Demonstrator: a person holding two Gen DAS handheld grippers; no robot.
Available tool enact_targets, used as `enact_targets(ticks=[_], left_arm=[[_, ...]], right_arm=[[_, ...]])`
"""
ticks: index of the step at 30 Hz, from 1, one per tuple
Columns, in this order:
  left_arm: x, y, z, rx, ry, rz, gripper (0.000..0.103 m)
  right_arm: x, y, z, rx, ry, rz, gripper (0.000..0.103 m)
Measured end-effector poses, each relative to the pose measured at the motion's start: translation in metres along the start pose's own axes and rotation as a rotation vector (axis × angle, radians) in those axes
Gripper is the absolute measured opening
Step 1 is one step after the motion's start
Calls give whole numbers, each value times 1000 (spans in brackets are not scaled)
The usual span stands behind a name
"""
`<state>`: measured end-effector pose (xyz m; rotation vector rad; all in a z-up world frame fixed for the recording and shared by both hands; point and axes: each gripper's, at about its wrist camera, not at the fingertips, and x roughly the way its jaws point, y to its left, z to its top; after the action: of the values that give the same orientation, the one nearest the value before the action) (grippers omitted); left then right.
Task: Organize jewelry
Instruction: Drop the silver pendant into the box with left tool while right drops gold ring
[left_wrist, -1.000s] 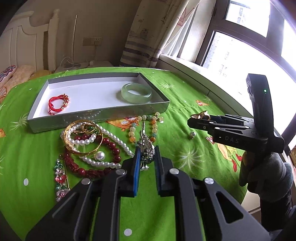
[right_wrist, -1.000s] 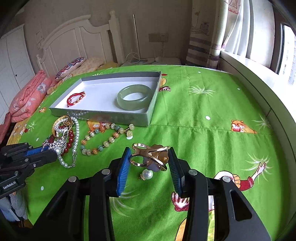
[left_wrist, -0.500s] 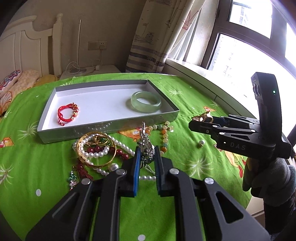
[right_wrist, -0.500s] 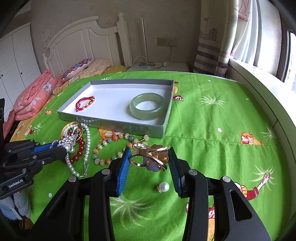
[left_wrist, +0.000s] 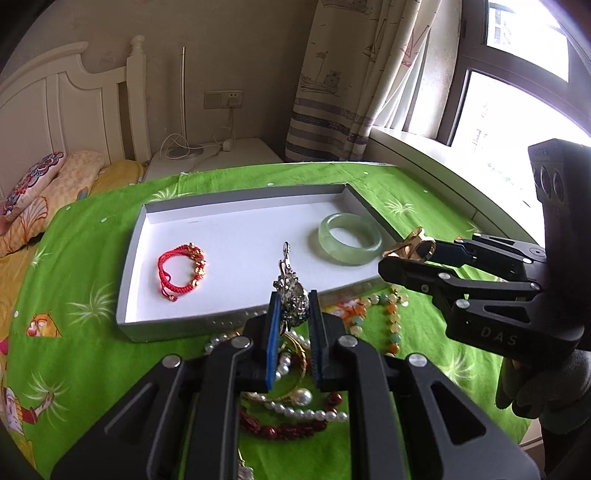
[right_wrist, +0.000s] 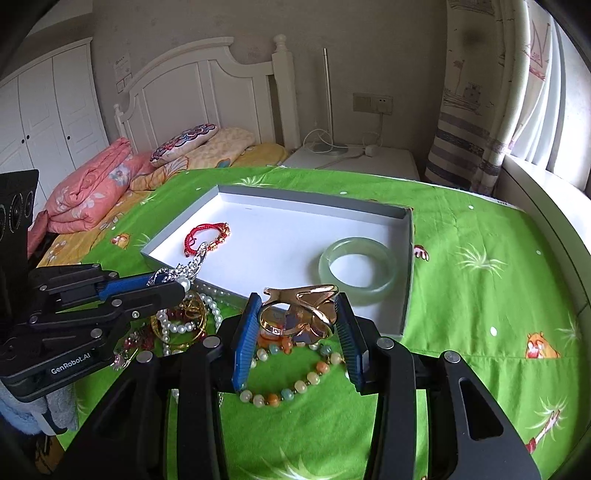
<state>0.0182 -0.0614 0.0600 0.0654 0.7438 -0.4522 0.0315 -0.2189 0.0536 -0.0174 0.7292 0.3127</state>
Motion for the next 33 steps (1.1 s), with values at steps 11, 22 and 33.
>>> enact_targets(ticks=[11, 22, 33], left_arm=[[43, 26, 34, -7, 63, 75, 14], [77, 39, 60, -19, 113, 112, 14], [67, 56, 58, -78, 47, 151, 67]], right_arm=[[45, 18, 22, -26, 39, 17, 41], [80, 31, 29, -69, 109, 22, 41], [75, 22, 27, -23, 79, 37, 61]])
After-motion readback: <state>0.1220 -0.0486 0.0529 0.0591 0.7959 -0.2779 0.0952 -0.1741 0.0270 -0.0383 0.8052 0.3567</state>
